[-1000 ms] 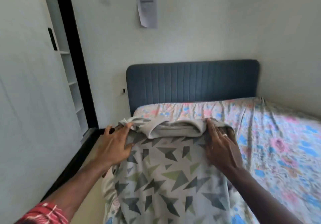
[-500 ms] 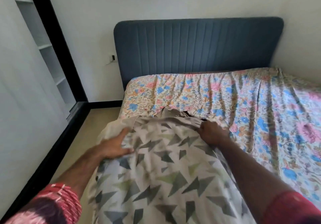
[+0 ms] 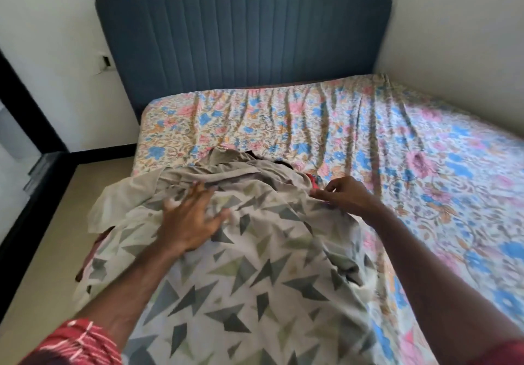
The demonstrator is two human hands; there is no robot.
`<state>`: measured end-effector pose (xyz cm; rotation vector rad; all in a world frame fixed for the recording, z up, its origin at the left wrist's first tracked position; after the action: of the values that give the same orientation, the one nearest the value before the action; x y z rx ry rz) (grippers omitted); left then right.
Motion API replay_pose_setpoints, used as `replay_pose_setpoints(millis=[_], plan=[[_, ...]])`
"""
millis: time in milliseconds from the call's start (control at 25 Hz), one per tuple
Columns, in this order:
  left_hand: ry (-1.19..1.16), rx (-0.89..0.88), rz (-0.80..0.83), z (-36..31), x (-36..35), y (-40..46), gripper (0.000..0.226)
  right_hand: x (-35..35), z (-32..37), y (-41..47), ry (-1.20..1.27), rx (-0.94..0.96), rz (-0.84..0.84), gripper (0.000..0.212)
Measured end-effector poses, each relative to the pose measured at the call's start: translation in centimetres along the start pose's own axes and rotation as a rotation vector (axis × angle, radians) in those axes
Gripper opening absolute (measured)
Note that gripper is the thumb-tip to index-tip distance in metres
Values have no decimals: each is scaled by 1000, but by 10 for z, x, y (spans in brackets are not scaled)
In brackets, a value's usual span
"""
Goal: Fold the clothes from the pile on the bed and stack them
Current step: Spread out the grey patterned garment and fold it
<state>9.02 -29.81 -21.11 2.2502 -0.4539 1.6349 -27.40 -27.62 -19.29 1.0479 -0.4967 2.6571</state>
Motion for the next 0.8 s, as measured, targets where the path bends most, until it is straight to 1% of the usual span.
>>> replay_pose_setpoints(millis=[80,160,200,280,360,440,480,560,640,680,720,760,800], plan=[[-19,-158,55,-54,-17,13,104,8,-19,-16,-88,-67,-82,53],[-3,-245,131,-98,-35,20,97,11,-42,-38,-133,-126,-172,63],[-5,-265,158,-113,-40,23,94,7,-49,-49,-122,-119,-171,64],[-21,-279,165,-130,-48,28,89,-6,-56,-58,-60,-45,-142,62],[-41,-280,111,-134,-50,30,79,-14,-58,-54,-42,10,-164,55],[-113,-300,-21,-135,-44,27,58,-13,-61,-47,16,8,-183,46],[-148,-307,-79,-134,-42,26,50,-11,-62,-45,72,39,-218,40],[-149,-322,-145,-129,-37,26,48,0,-53,-50,176,148,-334,31],[-105,-335,-142,-123,-38,27,52,13,-37,-57,250,261,-383,22],[-86,-342,-128,-122,-39,27,53,20,-33,-59,281,295,-343,20],[-68,-348,-114,-121,-41,27,52,26,-35,-56,322,276,-231,22],[-47,-354,-106,-121,-42,27,52,29,-42,-50,347,207,-50,26],[-31,-354,-100,-121,-43,26,53,31,-54,-43,305,106,151,32]])
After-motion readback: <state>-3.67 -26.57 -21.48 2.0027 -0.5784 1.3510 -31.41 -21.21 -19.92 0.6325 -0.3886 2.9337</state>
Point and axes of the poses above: each hand's wrist, its own y-axis towards the middle knuckle, its own x-axis out of the back of the hand, z = x × y, the point moved 4 cm from there along y, towards the middle knuckle, and after that the axes turned 12 degrees about -x, right-handed, at the moved point
